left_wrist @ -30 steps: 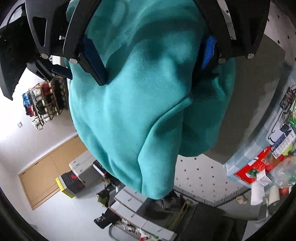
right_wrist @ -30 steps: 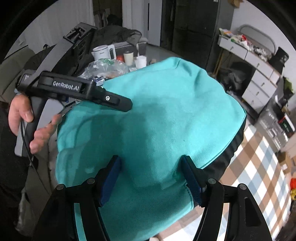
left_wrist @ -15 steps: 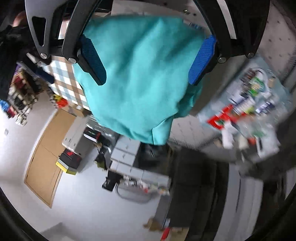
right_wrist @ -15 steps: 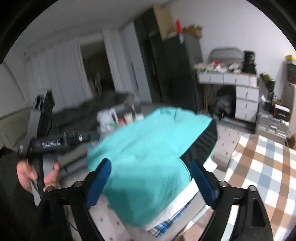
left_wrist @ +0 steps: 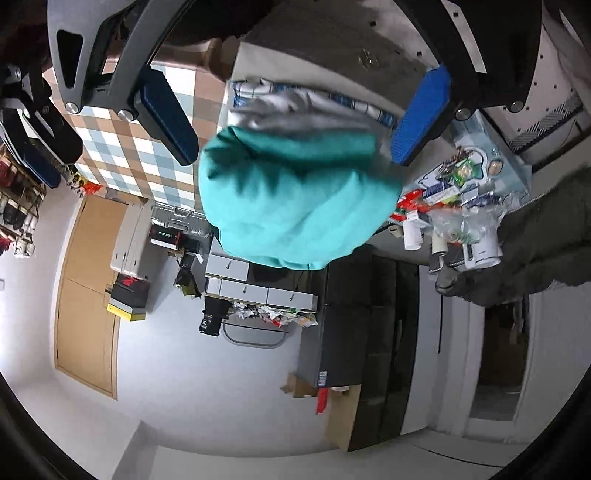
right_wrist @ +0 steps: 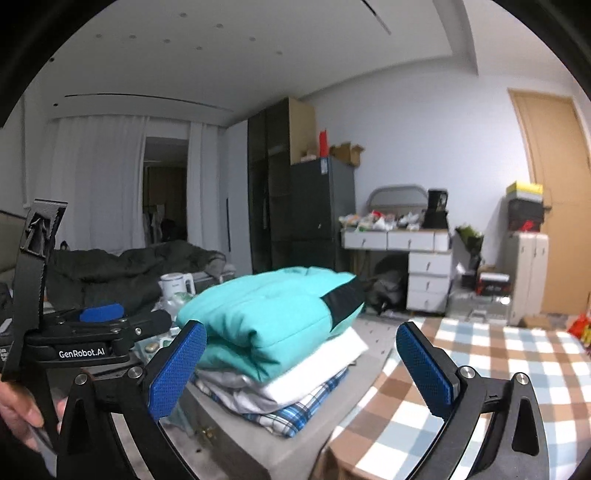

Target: Fold large clothes

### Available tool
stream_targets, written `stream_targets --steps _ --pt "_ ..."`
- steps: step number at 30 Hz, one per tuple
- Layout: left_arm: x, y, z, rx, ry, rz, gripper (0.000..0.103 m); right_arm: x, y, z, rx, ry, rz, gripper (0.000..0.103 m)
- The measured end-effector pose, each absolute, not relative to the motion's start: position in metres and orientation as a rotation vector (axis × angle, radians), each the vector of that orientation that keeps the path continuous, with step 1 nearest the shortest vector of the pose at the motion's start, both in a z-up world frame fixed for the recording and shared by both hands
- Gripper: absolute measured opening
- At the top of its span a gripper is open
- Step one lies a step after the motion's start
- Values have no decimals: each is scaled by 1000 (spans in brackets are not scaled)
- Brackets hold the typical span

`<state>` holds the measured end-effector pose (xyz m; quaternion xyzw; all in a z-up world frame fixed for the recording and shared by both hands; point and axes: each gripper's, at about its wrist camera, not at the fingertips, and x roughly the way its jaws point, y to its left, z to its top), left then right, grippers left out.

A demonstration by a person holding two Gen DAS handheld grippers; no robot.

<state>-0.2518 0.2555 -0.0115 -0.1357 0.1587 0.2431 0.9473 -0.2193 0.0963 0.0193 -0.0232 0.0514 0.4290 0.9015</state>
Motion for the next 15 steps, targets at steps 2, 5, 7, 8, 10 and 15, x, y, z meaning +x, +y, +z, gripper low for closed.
stream_targets --steps 2,5,7,8,10,15 --pt "-257 252 -9 -279 315 514 102 -225 90 18 -58 94 898 103" --pt "-266 254 -4 -273 295 538 102 -235 83 16 -50 77 901 103" --pt "-269 249 -2 -244 271 560 102 -234 81 14 -28 77 902 103" --pt "-270 248 2 -226 258 570 102 -233 80 14 -21 91 903 103" --pt "-271 243 2 -198 244 586 102 -231 78 15 11 108 897 103" --pt "-266 241 0 -179 237 586 102 -232 76 16 39 122 880 103"
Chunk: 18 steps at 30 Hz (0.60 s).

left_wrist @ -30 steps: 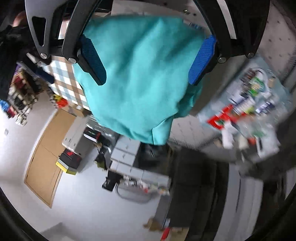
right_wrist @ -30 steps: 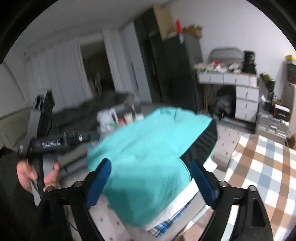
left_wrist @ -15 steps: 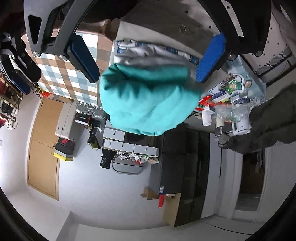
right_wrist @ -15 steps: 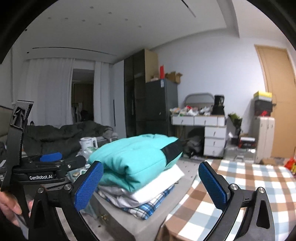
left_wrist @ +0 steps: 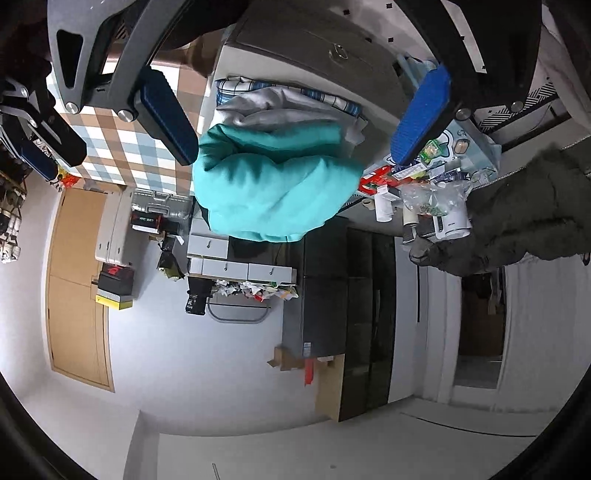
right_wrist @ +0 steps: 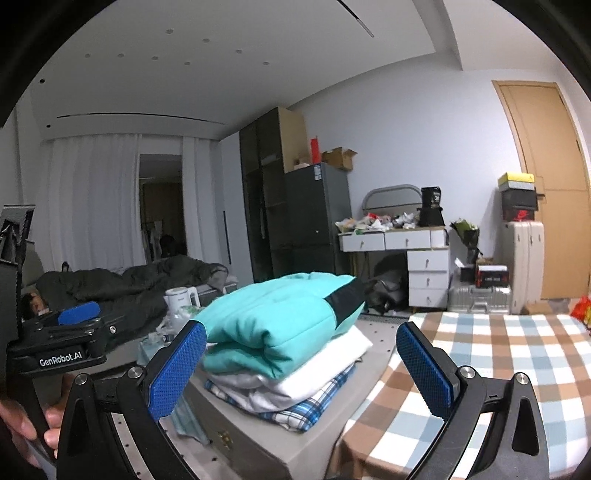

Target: Fold large clothes

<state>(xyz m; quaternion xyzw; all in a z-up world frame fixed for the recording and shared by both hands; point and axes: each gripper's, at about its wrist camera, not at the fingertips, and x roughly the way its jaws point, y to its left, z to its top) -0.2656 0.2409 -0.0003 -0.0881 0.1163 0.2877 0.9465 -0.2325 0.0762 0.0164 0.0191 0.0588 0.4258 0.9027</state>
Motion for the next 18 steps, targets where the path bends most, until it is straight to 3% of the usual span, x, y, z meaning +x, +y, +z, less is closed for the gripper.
stream_targets --steps 18 --pt "-262 218 -19 -167 284 555 102 -240 66 14 46 111 837 103"
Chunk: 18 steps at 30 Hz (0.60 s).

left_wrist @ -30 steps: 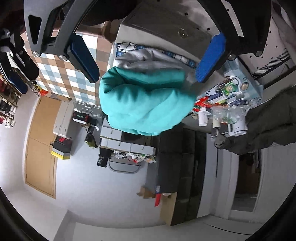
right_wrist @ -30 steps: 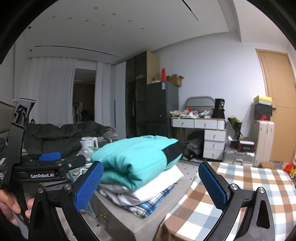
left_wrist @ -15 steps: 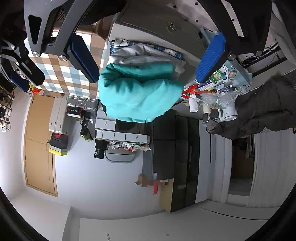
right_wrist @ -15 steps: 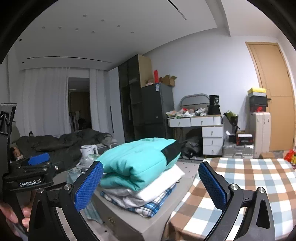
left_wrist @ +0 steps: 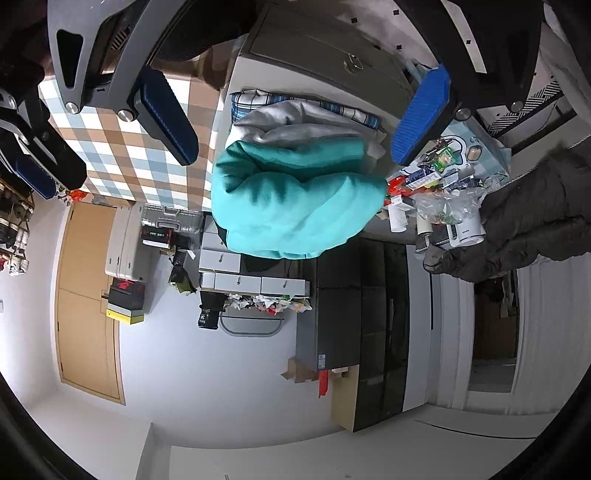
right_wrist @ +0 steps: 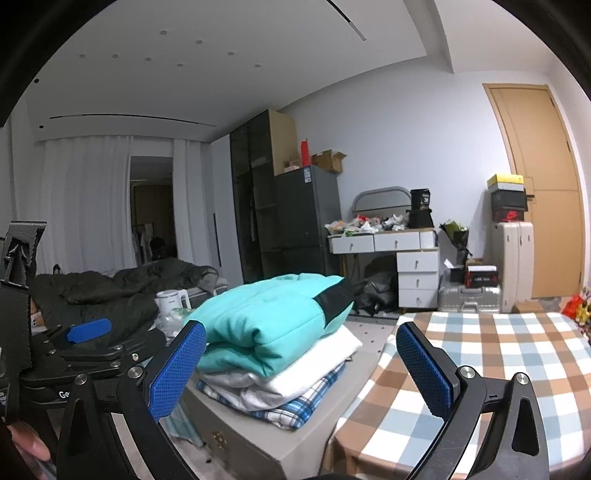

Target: Fold large clothes

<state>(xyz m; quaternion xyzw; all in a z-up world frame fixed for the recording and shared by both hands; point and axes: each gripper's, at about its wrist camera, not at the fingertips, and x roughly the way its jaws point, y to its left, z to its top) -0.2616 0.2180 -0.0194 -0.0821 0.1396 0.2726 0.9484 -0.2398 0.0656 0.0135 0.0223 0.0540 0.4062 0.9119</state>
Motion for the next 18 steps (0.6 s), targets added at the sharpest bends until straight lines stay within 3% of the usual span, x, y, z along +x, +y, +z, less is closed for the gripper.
stream_targets --steps 18 --pt "-256 207 -17 -165 304 530 102 -243 66 13 27 129 808 103"
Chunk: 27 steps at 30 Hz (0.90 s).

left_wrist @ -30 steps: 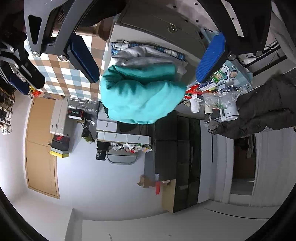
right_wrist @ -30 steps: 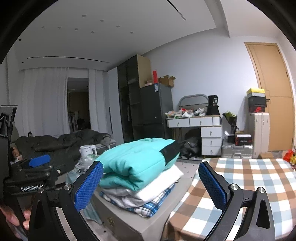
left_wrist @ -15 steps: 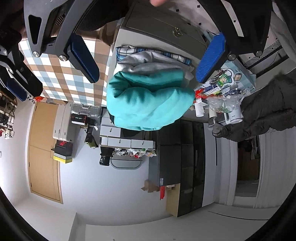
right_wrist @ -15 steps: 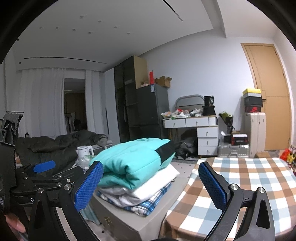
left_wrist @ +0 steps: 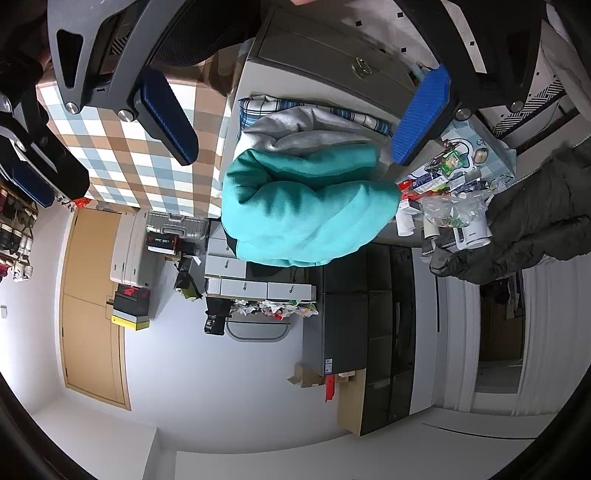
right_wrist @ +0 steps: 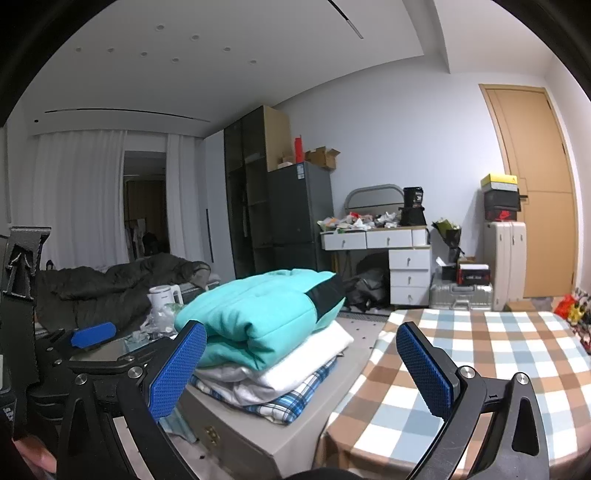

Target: Fold large clothes

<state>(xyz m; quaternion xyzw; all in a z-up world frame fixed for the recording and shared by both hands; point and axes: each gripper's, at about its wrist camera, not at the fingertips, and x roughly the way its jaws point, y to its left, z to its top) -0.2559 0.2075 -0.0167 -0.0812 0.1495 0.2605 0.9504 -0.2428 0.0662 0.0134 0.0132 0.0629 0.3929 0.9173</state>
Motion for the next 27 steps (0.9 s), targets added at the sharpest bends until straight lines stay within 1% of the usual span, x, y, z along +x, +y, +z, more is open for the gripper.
stream_targets --steps 27 --pt "-249 209 -19 -159 308 516 102 -246 65 9 27 123 811 103"
